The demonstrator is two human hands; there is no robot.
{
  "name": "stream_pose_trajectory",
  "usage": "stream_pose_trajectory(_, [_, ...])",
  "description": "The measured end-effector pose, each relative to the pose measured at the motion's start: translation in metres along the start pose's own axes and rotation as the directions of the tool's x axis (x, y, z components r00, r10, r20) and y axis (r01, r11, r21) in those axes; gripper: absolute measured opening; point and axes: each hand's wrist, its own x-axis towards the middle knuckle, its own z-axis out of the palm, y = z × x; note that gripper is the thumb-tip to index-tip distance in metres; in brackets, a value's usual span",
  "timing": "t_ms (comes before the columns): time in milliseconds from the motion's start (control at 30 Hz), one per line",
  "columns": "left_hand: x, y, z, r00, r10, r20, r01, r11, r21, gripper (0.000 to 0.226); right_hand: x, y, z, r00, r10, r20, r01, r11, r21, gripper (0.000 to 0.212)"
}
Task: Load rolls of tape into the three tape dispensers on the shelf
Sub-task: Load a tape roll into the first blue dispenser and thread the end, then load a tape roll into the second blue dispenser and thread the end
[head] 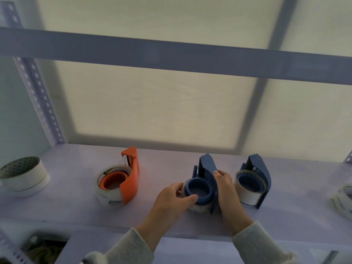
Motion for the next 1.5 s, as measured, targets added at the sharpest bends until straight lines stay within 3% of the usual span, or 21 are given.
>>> stream_pose_trajectory(233, [-0.008, 0.008, -0.003, 0.997, -0.078, 0.002, 0.078, 0.997, 0.005, 0.041, 0.006, 0.005, -0.001, 1.000, -0.029, 0.011, 0.029, 0.998, -0.057, 0.010])
stream_pose_trajectory(333, [-0.005, 0.017, -0.003, 0.989, -0.122, -0.089, 0.130, 0.987, 0.095, 0.067, 0.002, -0.001, -0.004, 0.998, -0.059, 0.020, 0.061, 0.987, -0.147, 0.045])
stream_pose_trajectory(400, [-0.003, 0.025, -0.003, 0.987, -0.051, -0.155, 0.080, 0.979, 0.186, 0.074, -0.005, -0.005, -0.009, 0.994, -0.099, 0.038, 0.104, 0.979, -0.172, 0.059])
stream_pose_trajectory(467, [0.001, 0.033, -0.005, 0.984, 0.088, -0.155, -0.028, 0.936, 0.352, 0.077, -0.014, -0.013, -0.014, 0.968, -0.237, 0.078, 0.249, 0.937, -0.247, 0.051])
stream_pose_trajectory(567, [0.012, 0.046, -0.018, 0.935, 0.333, -0.121, -0.159, 0.700, 0.696, 0.078, -0.018, -0.032, -0.024, 0.877, -0.415, 0.242, 0.479, 0.793, -0.376, 0.040])
stream_pose_trajectory(633, [0.018, 0.055, -0.023, 0.900, 0.423, -0.106, -0.169, 0.564, 0.808, 0.076, -0.016, -0.042, -0.028, 0.789, -0.443, 0.426, 0.612, 0.628, -0.480, 0.038])
stream_pose_trajectory(700, [0.020, 0.059, -0.021, 0.901, 0.419, -0.109, -0.143, 0.526, 0.838, 0.074, -0.015, -0.046, -0.033, 0.710, -0.417, 0.567, 0.702, 0.356, -0.617, 0.044])
stream_pose_trajectory(767, [0.020, 0.061, -0.013, 0.908, 0.403, -0.119, -0.122, 0.524, 0.843, 0.075, -0.014, -0.047, -0.039, 0.689, -0.418, 0.592, 0.701, 0.176, -0.692, 0.050])
stream_pose_trajectory(900, [0.020, 0.061, 0.000, 0.910, 0.401, -0.103, -0.132, 0.516, 0.846, 0.077, -0.012, -0.048, -0.052, 0.693, -0.420, 0.586, 0.661, 0.044, -0.749, 0.055])
stream_pose_trajectory(1167, [0.041, 0.104, 0.056, 0.894, 0.447, -0.016, -0.329, 0.680, 0.655, 0.075, -0.002, -0.054, -0.120, 0.834, -0.438, 0.335, 0.435, 0.150, -0.888, 0.051])
stream_pose_trajectory(1267, [0.040, 0.111, 0.099, 0.893, 0.448, 0.049, -0.409, 0.762, 0.502, 0.071, 0.001, -0.051, -0.157, 0.870, -0.451, 0.199, 0.337, 0.250, -0.908, 0.050])
stream_pose_trajectory(1367, [0.040, 0.112, 0.128, 0.882, 0.470, 0.036, -0.457, 0.832, 0.313, 0.066, 0.004, -0.040, -0.182, 0.899, -0.409, 0.159, 0.296, 0.297, -0.908, 0.049])
stream_pose_trajectory(1433, [0.051, 0.110, 0.137, 0.906, 0.415, -0.082, -0.381, 0.885, 0.266, 0.060, 0.008, -0.036, -0.190, 0.906, -0.392, 0.162, 0.317, 0.372, -0.872, 0.049])
stream_pose_trajectory(1500, [0.063, 0.106, 0.142, 0.956, 0.215, -0.200, -0.171, 0.961, 0.218, 0.055, 0.010, -0.034, -0.186, 0.911, -0.343, 0.228, 0.387, 0.527, -0.756, 0.049])
